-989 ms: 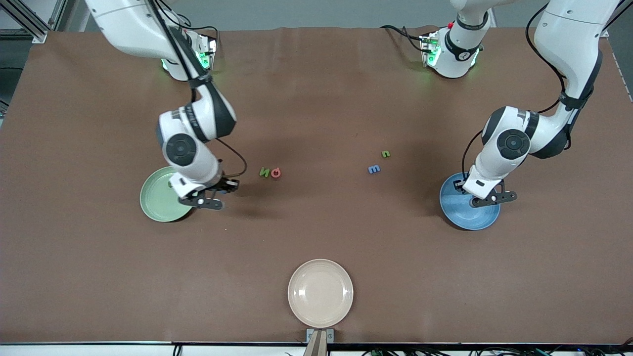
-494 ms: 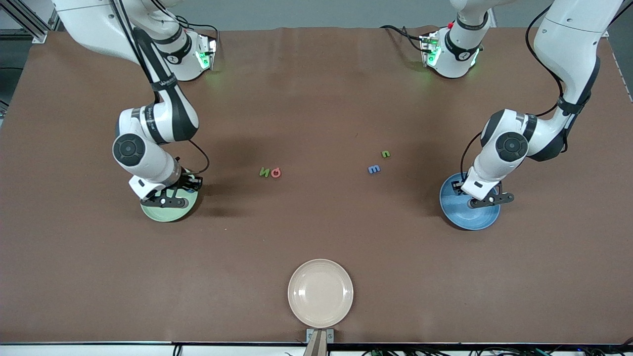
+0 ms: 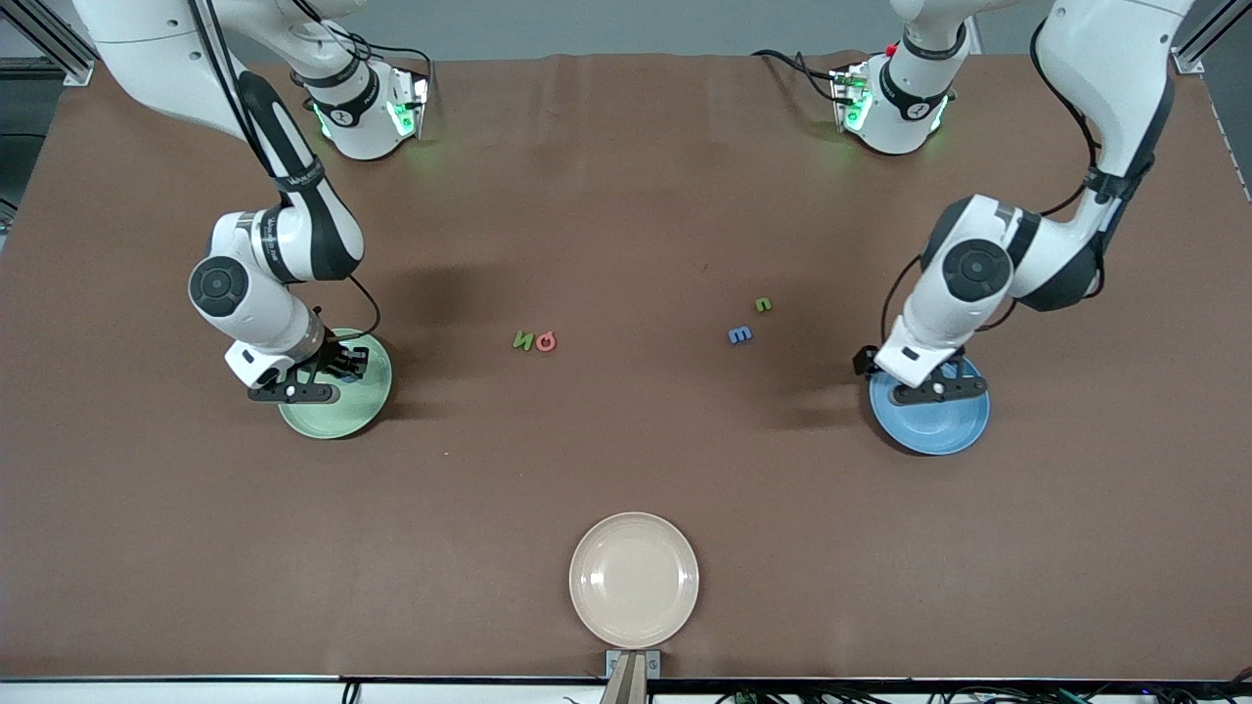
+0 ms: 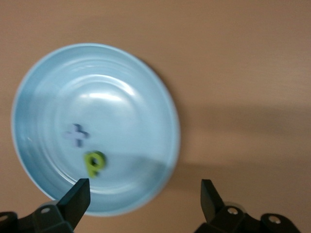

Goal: Sort upper and lower case letters into plates
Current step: 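Drop the p in the blue plate while the right gripper drops G in green, then grasp the green N with the right gripper while the left gripper grasps u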

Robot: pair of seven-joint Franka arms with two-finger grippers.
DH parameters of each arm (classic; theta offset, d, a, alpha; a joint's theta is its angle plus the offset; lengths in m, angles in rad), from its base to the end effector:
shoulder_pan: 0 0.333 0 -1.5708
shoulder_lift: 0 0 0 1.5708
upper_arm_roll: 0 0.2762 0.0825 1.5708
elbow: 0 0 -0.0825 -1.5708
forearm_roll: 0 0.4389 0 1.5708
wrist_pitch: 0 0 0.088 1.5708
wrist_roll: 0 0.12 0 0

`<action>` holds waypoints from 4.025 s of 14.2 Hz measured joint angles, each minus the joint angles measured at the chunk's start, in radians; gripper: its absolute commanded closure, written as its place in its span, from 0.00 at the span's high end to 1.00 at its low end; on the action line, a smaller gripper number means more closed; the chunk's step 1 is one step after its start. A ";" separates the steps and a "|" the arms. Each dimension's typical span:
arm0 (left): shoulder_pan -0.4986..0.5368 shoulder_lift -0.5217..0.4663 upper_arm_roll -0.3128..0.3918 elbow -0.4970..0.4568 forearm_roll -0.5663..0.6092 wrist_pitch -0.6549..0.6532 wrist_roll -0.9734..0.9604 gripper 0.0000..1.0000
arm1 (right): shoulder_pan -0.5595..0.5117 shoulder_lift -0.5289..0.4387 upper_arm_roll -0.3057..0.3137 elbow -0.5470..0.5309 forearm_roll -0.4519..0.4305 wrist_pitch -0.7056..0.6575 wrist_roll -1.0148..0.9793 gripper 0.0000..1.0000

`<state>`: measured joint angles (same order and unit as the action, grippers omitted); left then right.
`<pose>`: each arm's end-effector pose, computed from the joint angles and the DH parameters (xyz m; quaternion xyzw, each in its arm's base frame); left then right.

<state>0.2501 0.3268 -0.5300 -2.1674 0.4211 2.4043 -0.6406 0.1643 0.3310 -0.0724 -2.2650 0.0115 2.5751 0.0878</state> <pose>0.5585 -0.1681 0.1668 -0.9978 -0.0316 -0.0153 0.0556 0.5497 0.0475 0.1137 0.9999 -0.0010 -0.0091 0.0096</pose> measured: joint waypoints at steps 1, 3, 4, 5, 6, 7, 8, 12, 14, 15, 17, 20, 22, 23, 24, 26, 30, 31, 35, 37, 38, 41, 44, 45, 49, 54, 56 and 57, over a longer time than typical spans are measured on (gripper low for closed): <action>0.000 -0.007 -0.038 0.000 -0.006 -0.021 -0.041 1.00 | 0.000 0.001 0.002 -0.002 0.000 0.000 0.000 1.00; -0.002 -0.009 -0.120 -0.009 -0.009 -0.051 -0.161 1.00 | 0.000 0.002 0.008 -0.003 0.000 0.000 0.000 1.00; -0.003 -0.009 -0.153 -0.021 -0.009 -0.055 -0.217 1.00 | 0.000 0.002 0.010 -0.003 0.000 -0.002 0.000 1.00; -0.004 -0.009 -0.184 -0.034 -0.009 -0.056 -0.272 1.00 | 0.001 0.002 0.014 -0.002 0.001 -0.010 0.001 1.00; -0.005 -0.008 -0.211 -0.048 -0.009 -0.054 -0.330 1.00 | 0.005 0.002 0.018 0.001 0.002 -0.030 0.004 1.00; -0.005 -0.008 -0.232 -0.062 -0.009 -0.047 -0.385 1.00 | 0.014 -0.001 0.022 0.009 0.003 -0.058 0.019 1.00; -0.005 -0.008 -0.251 -0.080 -0.009 -0.024 -0.432 1.00 | 0.029 -0.007 0.025 0.018 0.004 -0.082 0.052 1.00; -0.005 -0.005 -0.265 -0.206 -0.009 0.197 -0.487 1.00 | 0.167 -0.024 0.032 0.046 0.004 -0.103 0.300 1.00; -0.005 0.004 -0.265 -0.242 -0.009 0.236 -0.495 1.00 | 0.244 -0.023 0.034 0.066 0.004 -0.101 0.428 1.00; -0.006 0.011 -0.265 -0.246 -0.009 0.242 -0.506 1.00 | 0.280 -0.017 0.035 0.082 0.004 -0.101 0.494 1.00; -0.014 0.024 -0.265 -0.247 -0.009 0.244 -0.526 1.00 | 0.336 0.025 0.035 0.135 0.004 -0.099 0.600 1.00; -0.036 0.045 -0.265 -0.247 -0.006 0.244 -0.551 1.00 | 0.392 0.133 0.035 0.204 0.003 -0.039 0.694 1.00; -0.041 0.064 -0.265 -0.247 0.035 0.244 -0.592 1.00 | 0.421 0.186 0.034 0.217 0.003 -0.005 0.730 1.00; -0.041 0.077 -0.263 -0.247 0.068 0.244 -0.624 1.00 | 0.433 0.200 0.033 0.220 0.003 0.002 0.739 1.00; -0.042 0.091 -0.259 -0.246 0.102 0.244 -0.656 1.00 | 0.441 0.206 0.032 0.220 0.003 0.003 0.748 1.00; -0.044 0.119 -0.242 -0.241 0.151 0.245 -0.698 1.00 | 0.453 0.206 0.032 0.220 0.003 0.002 0.764 1.00; -0.076 0.143 -0.207 -0.226 0.165 0.247 -0.717 0.85 | 0.493 0.206 0.028 0.205 0.002 -0.009 0.785 1.00; -0.096 0.143 -0.192 -0.224 0.165 0.247 -0.725 0.79 | 0.507 0.205 0.020 0.198 -0.002 -0.007 0.788 1.00; -0.150 0.145 -0.161 -0.211 0.165 0.248 -0.750 0.58 | 0.574 0.194 -0.035 0.179 -0.011 -0.007 0.790 1.00; -0.150 0.143 -0.161 -0.209 0.165 0.248 -0.752 0.55 | 0.585 0.188 -0.044 0.172 -0.012 -0.009 0.791 0.92; -0.150 0.142 -0.161 -0.208 0.165 0.248 -0.752 0.55 | 0.586 0.185 -0.046 0.171 -0.012 -0.010 0.791 0.85; -0.150 0.142 -0.161 -0.208 0.165 0.248 -0.752 0.55 | 0.586 0.177 -0.049 0.169 -0.012 -0.012 0.792 0.73; -0.149 0.142 -0.161 -0.208 0.167 0.248 -0.752 0.55 | 0.586 0.174 -0.056 0.166 -0.012 0.001 0.792 0.63; -0.149 0.142 -0.160 -0.208 0.170 0.248 -0.752 0.55 | 0.586 0.173 -0.056 0.165 -0.012 0.008 0.792 0.62; -0.145 0.142 -0.155 -0.206 0.178 0.249 -0.752 0.55 | 0.586 0.172 -0.055 0.158 -0.012 0.026 0.795 0.61; -0.138 0.140 -0.150 -0.202 0.198 0.250 -0.752 0.40 | 0.586 0.163 -0.055 0.133 -0.011 0.072 0.810 0.29; -0.138 0.139 -0.148 -0.202 0.200 0.250 -0.752 0.35 | 0.586 0.155 -0.056 0.129 -0.011 0.074 0.826 0.10; -0.138 0.139 -0.148 -0.202 0.201 0.250 -0.752 0.31 | 0.586 0.151 -0.056 0.124 -0.011 0.073 0.832 0.03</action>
<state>0.1123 0.4659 -0.6779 -2.3692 0.6216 2.6542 -1.3928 0.7499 0.4818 -0.1286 -2.1410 0.0007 2.6480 0.9199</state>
